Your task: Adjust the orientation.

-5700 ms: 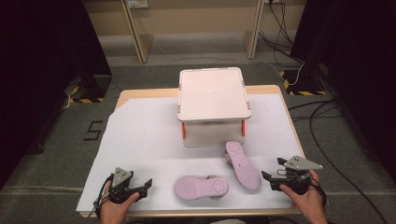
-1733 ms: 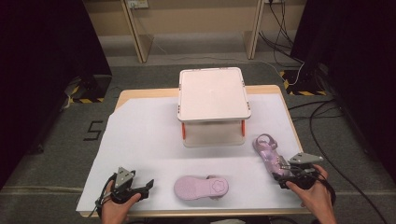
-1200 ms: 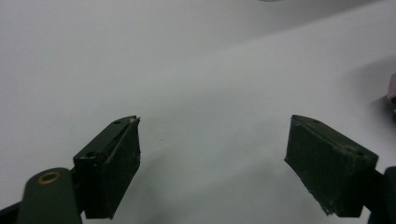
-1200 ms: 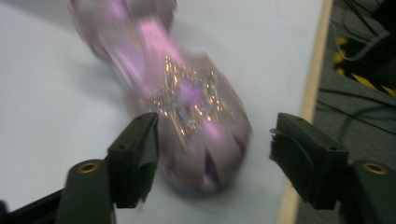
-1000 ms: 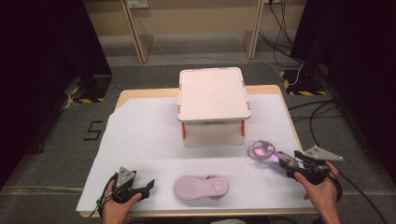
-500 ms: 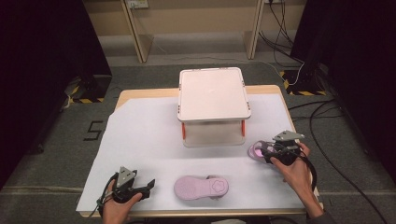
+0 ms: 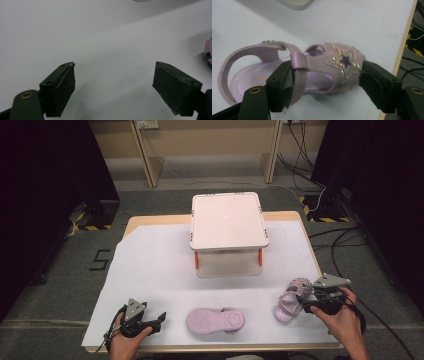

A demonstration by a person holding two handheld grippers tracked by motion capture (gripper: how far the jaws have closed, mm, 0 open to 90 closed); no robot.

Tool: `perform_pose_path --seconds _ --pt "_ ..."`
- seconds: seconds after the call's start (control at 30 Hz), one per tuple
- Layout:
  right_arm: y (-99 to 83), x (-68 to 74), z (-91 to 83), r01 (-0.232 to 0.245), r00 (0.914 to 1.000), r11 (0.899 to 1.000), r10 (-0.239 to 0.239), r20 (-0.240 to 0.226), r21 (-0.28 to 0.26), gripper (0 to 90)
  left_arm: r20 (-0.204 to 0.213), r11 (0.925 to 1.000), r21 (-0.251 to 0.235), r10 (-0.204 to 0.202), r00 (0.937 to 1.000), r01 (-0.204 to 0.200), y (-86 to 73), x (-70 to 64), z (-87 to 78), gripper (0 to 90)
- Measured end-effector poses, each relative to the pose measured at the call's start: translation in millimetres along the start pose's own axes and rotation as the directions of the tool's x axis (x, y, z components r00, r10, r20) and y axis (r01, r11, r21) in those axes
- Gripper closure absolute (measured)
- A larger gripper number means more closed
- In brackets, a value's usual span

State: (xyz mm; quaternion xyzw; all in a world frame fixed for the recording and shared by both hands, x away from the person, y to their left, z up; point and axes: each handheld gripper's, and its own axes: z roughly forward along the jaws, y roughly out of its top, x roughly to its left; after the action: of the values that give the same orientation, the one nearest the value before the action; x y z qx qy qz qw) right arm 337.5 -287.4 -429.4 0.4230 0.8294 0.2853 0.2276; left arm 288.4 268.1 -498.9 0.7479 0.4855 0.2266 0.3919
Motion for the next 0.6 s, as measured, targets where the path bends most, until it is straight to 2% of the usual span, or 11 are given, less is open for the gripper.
perform_pose_path --seconds 0.17,0.23,0.3,0.33,0.37,0.4,0.47,0.5,0.53,0.57,0.6 --pt "-11.7 -1.9 -5.7 -0.010 0.9999 1.000 0.010 -0.002 -0.003 29.0 -0.001 1.0000 0.001 0.003 1.0000 -0.003 0.2 -0.5 0.4 17.6" --pt "-14.3 0.3 -7.1 0.009 0.9999 1.000 -0.009 0.008 -0.002 30.8 -0.001 1.0000 0.001 0.003 1.0000 -0.003 0.2 -0.2 0.3 17.6" --pt "-15.2 4.7 -7.3 0.042 0.9989 0.999 -0.042 0.020 -0.025 34.4 0.000 1.0000 0.000 -0.001 1.0000 0.001 0.1 0.0 0.7 17.6" --pt "-15.2 4.7 -7.3 0.042 0.9989 0.999 -0.042 0.020 -0.025 34.4 0.000 1.0000 0.001 0.000 1.0000 0.000 0.2 0.0 0.9 17.6" --pt "-14.4 6.5 -7.2 0.066 0.9976 0.997 -0.066 0.024 -0.032 35.4 0.001 1.0000 0.001 0.002 1.0000 -0.002 0.2 0.0 1.0 17.6" --pt "-12.2 12.6 -5.9 0.107 0.9942 0.993 -0.106 0.019 -0.048 40.9 0.001 1.0000 0.000 0.002 1.0000 -0.002 0.3 -0.2 1.1 17.6" --pt "-11.5 14.8 -5.2 0.125 0.9921 0.991 -0.124 0.018 -0.050 42.3 0.003 1.0000 0.000 0.003 1.0000 -0.003 0.5 -0.5 1.1 17.6" --pt "-9.6 20.2 -3.2 0.174 0.9845 0.983 -0.173 0.031 -0.063 46.9 0.003 1.0000 -0.001 0.003 1.0000 -0.003 0.5 -0.5 1.2 17.6" --pt "-9.6 20.2 -3.2 0.174 0.9845 0.983 -0.173 0.031 -0.063 46.9 0.003 1.0000 -0.001 0.003 1.0000 -0.003 0.5 -0.5 1.1 17.6" --pt "-7.7 23.9 -2.2 0.208 0.9777 0.975 -0.206 0.044 -0.075 50.0 0.003 1.0000 -0.001 0.003 1.0000 -0.003 0.5 -0.4 1.1 17.7" --pt "-7.7 23.9 -2.2 0.208 0.9777 0.975 -0.206 0.044 -0.075 50.0 0.003 1.0000 -0.001 0.002 1.0000 -0.002 0.5 -0.4 1.1 17.7"
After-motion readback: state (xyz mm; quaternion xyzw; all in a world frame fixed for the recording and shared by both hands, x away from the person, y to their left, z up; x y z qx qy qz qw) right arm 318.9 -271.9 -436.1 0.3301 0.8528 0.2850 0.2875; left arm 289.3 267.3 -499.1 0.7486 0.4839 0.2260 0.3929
